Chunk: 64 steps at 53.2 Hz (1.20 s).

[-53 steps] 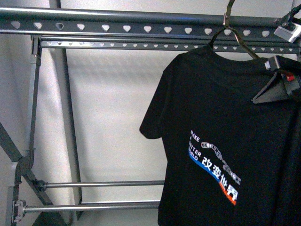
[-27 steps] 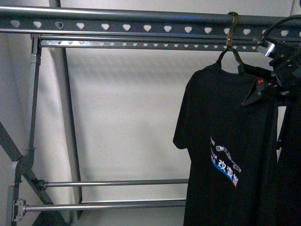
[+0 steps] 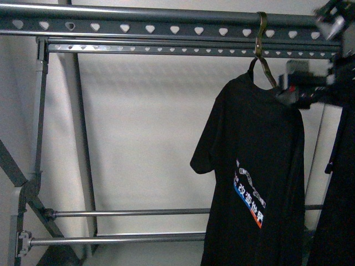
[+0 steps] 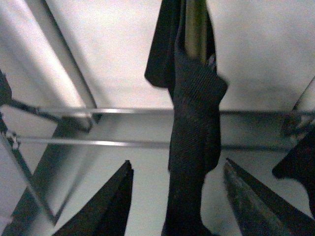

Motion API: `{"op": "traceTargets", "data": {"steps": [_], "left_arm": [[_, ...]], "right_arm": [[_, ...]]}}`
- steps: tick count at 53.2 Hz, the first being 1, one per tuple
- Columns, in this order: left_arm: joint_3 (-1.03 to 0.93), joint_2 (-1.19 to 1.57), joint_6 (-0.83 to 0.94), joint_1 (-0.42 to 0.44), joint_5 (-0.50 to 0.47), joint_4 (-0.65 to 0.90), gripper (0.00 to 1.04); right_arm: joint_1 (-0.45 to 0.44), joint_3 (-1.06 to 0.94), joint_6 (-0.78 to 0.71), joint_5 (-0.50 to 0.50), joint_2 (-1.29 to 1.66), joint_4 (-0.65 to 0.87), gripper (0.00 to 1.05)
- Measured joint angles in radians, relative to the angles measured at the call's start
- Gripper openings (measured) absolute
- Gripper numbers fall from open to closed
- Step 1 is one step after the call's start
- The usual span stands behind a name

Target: Hang clothes on hanger

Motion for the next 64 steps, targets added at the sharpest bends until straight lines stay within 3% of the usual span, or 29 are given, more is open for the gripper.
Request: {"op": "traceTargets", "data": {"steps": [6,11,14,17,19,24,30,35,38,57,64], "left_arm": [[-0.012,-0.045,0.000,0.000,0.000,-0.032,0.04],[-0.030,-0.066,0.001,0.000,0.001,-0.019,0.04],[-0.030,-0.089,0.001,0.000,0.000,-0.035,0.04],[-0.030,-0.122,0.002,0.000,0.000,-0.067,0.04],[-0.030,-0.138,0.002,0.000,0.000,-0.083,0.04],[-0.030,-0.165,0.002,0.000,0.000,-0.111,0.04],[-0.030,-0.203,0.003,0.000,0.002,-0.148,0.04],[-0.030,-0.252,0.003,0.000,-0.001,-0.199,0.04],[-0.030,-0.368,0.003,0.000,0.000,-0.337,0.04],[-0.030,-0.397,0.003,0.000,0.000,-0.349,0.04],[-0.030,-0.397,0.003,0.000,0.000,-0.349,0.04]], "right_arm": [[0.029,-0.225,-0.019,0.012,-0.251,0.190,0.85],[0.083,-0.403,-0.026,0.050,-0.473,0.237,0.99],[0.150,-0.518,-0.029,0.220,-0.640,0.145,0.90],[0.237,-0.725,-0.034,0.410,-0.928,-0.024,0.74],[0.262,-0.837,-0.036,0.453,-1.106,-0.130,0.65],[0.176,-1.010,-0.036,0.327,-1.392,-0.186,0.49],[-0.082,-1.127,-0.037,0.080,-1.585,-0.216,0.25],[-0.127,-1.128,-0.039,0.055,-1.598,-0.214,0.01],[-0.129,-1.128,-0.039,0.056,-1.598,-0.214,0.02],[-0.129,-1.128,-0.041,0.057,-1.598,-0.214,0.03],[-0.129,-1.128,-0.041,0.058,-1.598,-0.214,0.30]]}}
